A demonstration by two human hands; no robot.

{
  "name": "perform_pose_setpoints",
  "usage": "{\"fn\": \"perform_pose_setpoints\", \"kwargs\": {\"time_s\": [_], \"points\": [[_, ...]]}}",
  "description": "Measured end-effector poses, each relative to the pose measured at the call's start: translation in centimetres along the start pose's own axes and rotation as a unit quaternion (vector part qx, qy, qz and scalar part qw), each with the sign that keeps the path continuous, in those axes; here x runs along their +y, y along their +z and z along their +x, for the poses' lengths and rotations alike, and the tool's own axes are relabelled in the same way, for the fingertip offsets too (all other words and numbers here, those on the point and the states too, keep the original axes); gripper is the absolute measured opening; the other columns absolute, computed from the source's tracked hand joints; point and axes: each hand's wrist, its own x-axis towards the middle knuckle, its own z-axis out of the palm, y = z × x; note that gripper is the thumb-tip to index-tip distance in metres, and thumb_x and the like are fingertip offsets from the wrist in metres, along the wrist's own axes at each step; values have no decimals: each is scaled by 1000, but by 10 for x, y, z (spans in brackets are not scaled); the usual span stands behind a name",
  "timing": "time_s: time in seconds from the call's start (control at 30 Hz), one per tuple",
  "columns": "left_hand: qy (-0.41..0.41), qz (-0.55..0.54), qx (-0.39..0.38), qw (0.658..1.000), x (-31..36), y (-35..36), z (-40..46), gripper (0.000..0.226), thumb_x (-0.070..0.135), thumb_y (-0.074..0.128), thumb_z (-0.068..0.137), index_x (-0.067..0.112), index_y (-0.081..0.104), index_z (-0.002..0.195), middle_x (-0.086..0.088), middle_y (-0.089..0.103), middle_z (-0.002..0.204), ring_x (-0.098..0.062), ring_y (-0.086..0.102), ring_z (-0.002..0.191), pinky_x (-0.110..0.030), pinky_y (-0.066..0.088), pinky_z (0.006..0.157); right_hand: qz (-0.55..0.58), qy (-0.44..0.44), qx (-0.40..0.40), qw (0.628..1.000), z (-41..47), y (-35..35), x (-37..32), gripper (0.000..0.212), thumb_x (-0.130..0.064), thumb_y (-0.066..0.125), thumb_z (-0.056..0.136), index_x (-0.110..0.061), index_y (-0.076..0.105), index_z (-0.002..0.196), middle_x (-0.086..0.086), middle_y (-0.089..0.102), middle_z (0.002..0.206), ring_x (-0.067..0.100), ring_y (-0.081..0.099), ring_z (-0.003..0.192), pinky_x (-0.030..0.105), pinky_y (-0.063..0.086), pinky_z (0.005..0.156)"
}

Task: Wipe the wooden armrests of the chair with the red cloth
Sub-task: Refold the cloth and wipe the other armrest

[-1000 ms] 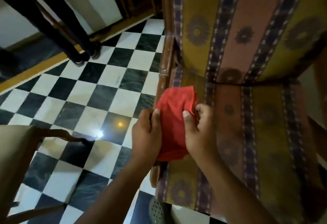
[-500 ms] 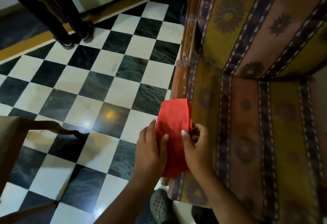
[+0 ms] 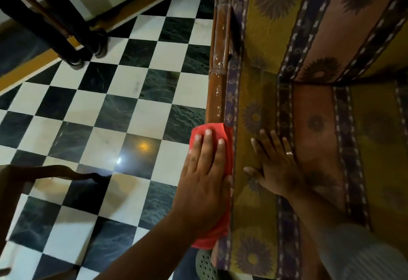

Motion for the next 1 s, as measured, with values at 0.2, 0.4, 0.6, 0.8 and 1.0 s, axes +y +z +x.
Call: {"fn": "perform_pose_setpoints", "kwargs": {"time_s": [0.2,0.4,0.6,0.8,1.0], "points": [[42,59,8,997,-3,-3,31,66,44,28,101,6,20,155,-16,7,165,-37,-2,153,-54,10,122,-4,-7,69,998,2,20,3,95,-80,33,88,-22,11,159,9,2,168,34,2,155,57,9,122],[34,134,-14,990,-10,-19,103,68,48,22,99,14,11,157,-9,1,167,-29,-9,153,-50,4,123,8,-11,69,998,2,18,1,92,-79,33,89,-20,19,158,11,11,168,33,8,154,58,16,120],[9,106,15,994,-12,-21,129,69,38,38,100,11,11,157,-11,1,167,-30,-8,153,-51,7,125,6,-10,50,999,2,16,4,93,-80,30,89,-20,14,158,10,7,168,31,5,155,56,13,122],[1,53,1,999,0,-3,42,67,45,26,101,21,-4,157,-2,-13,166,-23,-19,152,-50,3,121,12,-6,46,999,2,15,6,93,-81,32,88,-21,18,158,10,7,168,31,4,155,55,13,122],[40,117,-5,992,8,2,-1,72,54,20,102,11,5,157,-13,8,165,-33,-4,151,-59,17,113,24,-13,54,998,1,16,5,92,-80,34,88,-19,23,157,12,12,167,34,10,154,56,15,122]]}}
